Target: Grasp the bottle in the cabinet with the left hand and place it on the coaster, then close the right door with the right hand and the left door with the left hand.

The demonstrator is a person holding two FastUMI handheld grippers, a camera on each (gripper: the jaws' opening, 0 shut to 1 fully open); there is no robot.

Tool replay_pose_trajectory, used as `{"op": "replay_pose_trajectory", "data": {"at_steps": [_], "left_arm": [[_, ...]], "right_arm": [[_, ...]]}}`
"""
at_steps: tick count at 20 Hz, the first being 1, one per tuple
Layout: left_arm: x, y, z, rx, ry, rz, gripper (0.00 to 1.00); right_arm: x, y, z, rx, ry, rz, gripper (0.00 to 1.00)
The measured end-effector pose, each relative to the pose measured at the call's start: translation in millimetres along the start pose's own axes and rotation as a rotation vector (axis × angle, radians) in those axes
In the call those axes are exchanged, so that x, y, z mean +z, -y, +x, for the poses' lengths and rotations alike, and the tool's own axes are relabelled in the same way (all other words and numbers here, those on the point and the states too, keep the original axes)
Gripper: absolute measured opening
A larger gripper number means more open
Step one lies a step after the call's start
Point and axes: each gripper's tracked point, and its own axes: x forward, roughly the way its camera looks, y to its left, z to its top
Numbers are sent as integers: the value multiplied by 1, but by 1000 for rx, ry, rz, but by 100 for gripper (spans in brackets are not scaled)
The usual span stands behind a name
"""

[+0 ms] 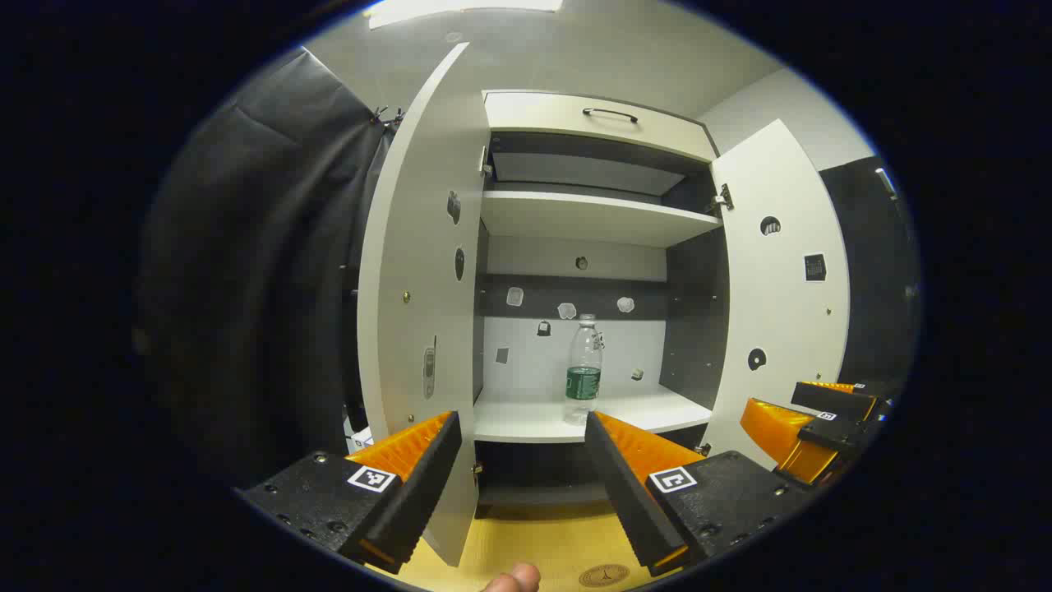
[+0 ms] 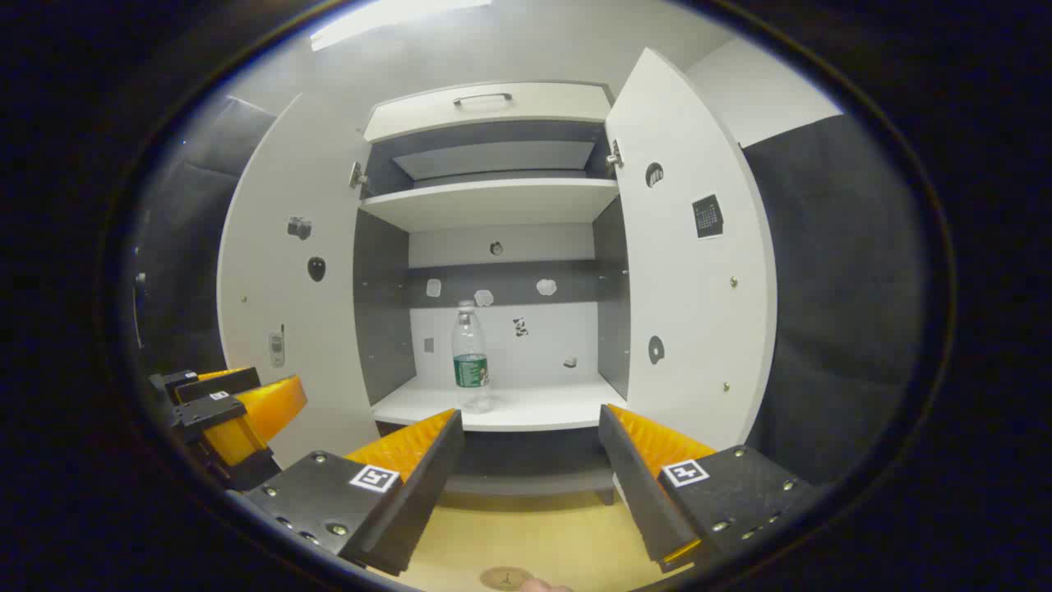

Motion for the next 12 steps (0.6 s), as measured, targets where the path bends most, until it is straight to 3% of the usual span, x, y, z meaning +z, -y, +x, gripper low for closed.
{"op": "replay_pose_trajectory", "data": {"at_steps": [10,12], "left_arm": [[-5,1,4,18,-8,4,93],[-6,-1,7,25,-10,6,96]], "right_arm": [[0,-3,11,16,10,7,100],[0,-1,12,15,6,7,100]]}}
